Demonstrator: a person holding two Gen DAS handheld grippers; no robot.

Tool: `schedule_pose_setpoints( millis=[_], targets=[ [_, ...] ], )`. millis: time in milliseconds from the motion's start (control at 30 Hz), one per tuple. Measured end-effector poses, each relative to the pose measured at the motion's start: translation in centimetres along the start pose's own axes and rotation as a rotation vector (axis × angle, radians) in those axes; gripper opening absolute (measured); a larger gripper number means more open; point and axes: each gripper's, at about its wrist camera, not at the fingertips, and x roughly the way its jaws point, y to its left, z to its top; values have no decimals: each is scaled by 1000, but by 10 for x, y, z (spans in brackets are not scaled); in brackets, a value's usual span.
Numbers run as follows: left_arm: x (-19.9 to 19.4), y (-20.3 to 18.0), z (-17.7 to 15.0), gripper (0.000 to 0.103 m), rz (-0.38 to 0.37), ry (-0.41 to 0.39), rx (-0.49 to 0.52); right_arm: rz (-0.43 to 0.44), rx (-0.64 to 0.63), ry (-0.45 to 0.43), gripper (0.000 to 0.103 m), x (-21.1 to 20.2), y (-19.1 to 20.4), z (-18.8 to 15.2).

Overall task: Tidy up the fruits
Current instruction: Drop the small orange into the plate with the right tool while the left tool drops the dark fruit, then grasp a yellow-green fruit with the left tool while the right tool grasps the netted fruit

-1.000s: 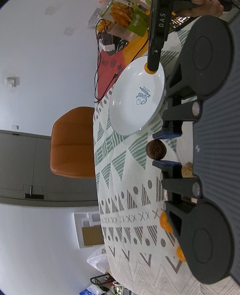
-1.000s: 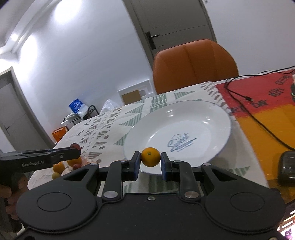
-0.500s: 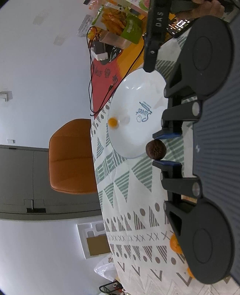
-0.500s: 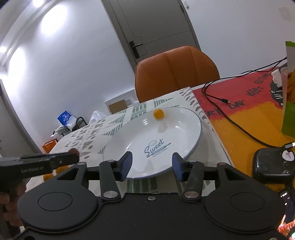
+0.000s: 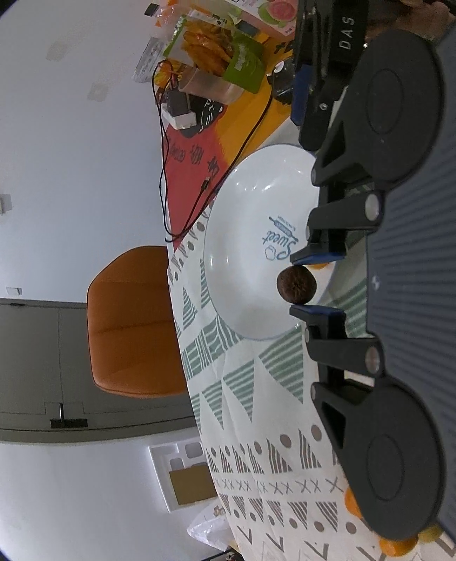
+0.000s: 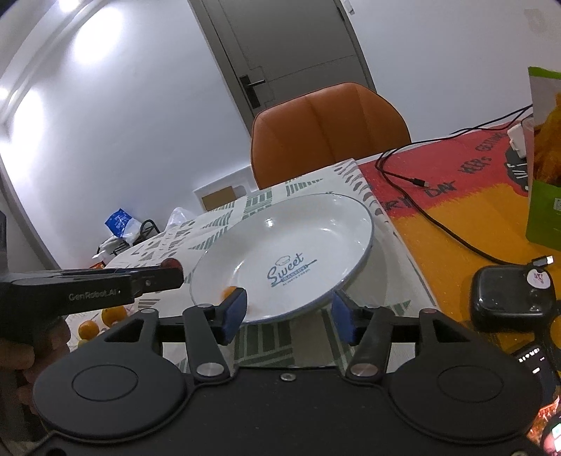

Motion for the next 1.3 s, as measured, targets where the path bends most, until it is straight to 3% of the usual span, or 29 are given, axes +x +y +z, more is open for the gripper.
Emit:
schedule_pose_setpoints(
  millis=[367,833,1133,1300],
  targets=[
    [-1,-2,-2,28,22,5,16,1,5,9,59,2,1,-5],
    [-22,37,-18,38,107,13,-50,33,-30,36,63,10,23,-9],
    [-51,79,-29,54,198,-12,-131,58,-65,41,64,15,47,-8],
    [-66,96,-36,62,242,-29,-158,73,-89,41,74,17,61,-10]
  ],
)
